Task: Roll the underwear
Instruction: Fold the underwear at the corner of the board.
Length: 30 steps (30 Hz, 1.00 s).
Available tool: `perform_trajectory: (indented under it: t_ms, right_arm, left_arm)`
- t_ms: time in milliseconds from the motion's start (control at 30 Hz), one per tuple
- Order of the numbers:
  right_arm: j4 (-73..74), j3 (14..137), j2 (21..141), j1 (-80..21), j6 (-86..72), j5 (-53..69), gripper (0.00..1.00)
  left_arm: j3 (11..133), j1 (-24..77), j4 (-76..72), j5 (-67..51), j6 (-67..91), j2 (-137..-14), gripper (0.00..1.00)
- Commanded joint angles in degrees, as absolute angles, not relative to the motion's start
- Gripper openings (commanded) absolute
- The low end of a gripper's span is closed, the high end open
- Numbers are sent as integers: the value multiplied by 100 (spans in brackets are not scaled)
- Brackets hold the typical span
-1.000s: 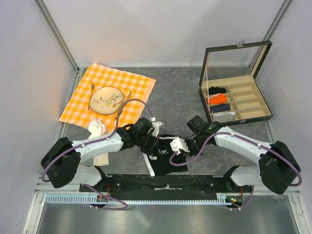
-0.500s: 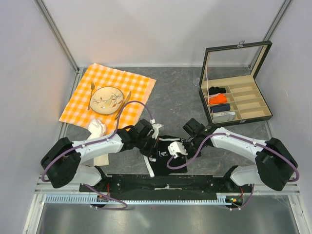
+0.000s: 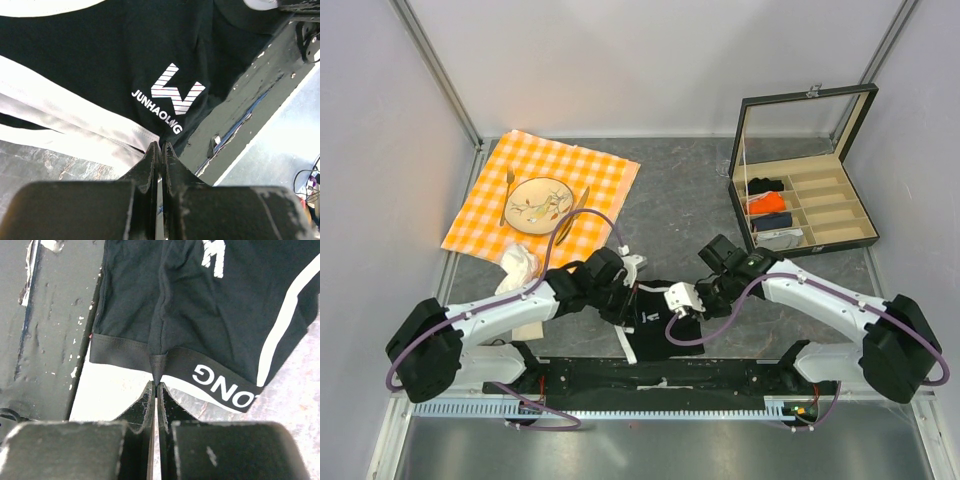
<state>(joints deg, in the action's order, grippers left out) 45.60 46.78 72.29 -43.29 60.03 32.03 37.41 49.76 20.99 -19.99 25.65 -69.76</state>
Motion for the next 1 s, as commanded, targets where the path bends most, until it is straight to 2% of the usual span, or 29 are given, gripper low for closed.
perform_trajectory:
  t_ms: [0,233,333,367,467,567,700,833,967]
  right_arm:
    - [4650,4448,7365,-4386,6196,3393,6]
    - [4483,4193,7629,-4508,6293,3059,6]
    - [4491,4166,7734,-4596,6293,3076,9]
    - [4509,4166,7760,-4614,6293,3076,10]
    - [4640,4306,7910,-4632,6232,3146,18]
    - [4851,4578,7893,-4615,6074,3164,25]
    - [5219,5034,7682,-4151,6082,3436,41]
    - [5467,5448,7638,-3613,6117,3893,43]
    - [4951,5704,8040,-3384,5460,4245,38]
  left_arm:
    - [3586,5027,2215,-2030,2926,-6943,2]
    - [3463,5089,2110,-2179,3093,-7303,2]
    - [3410,5159,2030,-2276,3181,-7452,9]
    - [3384,5177,1995,-2302,3199,-7479,18]
    - [3331,5194,1951,-2338,3287,-7462,34]
    - [3357,5186,2030,-2180,3340,-7164,41]
    - [3515,5194,2398,-1724,3401,-6540,48]
    - [3761,5142,2698,-1240,3375,-6039,54]
    - [3832,4949,2506,-1011,3261,-5985,54]
